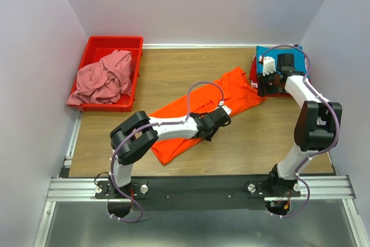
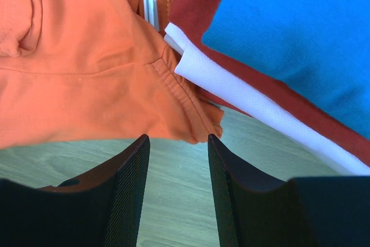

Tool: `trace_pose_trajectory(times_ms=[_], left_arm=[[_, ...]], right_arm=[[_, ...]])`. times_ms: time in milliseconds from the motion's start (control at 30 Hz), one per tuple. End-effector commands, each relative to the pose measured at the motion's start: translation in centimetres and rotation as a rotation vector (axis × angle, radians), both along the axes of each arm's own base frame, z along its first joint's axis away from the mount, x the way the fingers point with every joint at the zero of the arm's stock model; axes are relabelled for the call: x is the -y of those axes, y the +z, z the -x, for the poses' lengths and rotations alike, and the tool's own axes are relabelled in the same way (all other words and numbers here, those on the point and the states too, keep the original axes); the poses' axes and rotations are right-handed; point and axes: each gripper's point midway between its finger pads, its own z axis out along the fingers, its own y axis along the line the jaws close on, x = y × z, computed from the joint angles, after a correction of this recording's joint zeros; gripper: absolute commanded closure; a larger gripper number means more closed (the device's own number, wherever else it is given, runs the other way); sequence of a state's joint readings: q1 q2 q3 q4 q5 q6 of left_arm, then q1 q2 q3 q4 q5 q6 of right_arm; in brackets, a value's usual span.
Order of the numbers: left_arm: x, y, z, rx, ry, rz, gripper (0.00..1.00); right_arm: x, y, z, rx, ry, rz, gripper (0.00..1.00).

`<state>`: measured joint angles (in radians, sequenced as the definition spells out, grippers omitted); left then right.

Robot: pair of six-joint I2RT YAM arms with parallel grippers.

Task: Fold and stack the t-shirts
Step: Fold the tshirt

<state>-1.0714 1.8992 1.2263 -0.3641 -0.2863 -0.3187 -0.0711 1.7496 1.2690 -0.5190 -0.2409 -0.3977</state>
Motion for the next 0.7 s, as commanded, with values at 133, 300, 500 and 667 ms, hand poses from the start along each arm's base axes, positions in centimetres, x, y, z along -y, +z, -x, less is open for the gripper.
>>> trace_pose_trajectory(times_ms=[133,300,500,667], left_arm=[[-1.6,-1.4,-0.2,0.014,0.047,-0.085,0.96],[-1.8,-1.0,0.6,-0.002,0.032,-0.055,1.0],[-1.9,-0.6,1.6,-0.016,0.018,-0.026,1.0],[-2.2,-0.4,2.3,-0.021,0.01,-0.018,1.0]], right_arm=[[0.4,-1.5,0.0,-0.021,-0.009,0.017,0.48],[0.4,-2.0,-0.1,-0.03,-0.009,0.018,0.48],[0.4,-3.1,0.4,-0.056,-0.006,0.021,0.49],[0.5,-3.8,0.6,-0.068,-0.007,0.025,0.51]])
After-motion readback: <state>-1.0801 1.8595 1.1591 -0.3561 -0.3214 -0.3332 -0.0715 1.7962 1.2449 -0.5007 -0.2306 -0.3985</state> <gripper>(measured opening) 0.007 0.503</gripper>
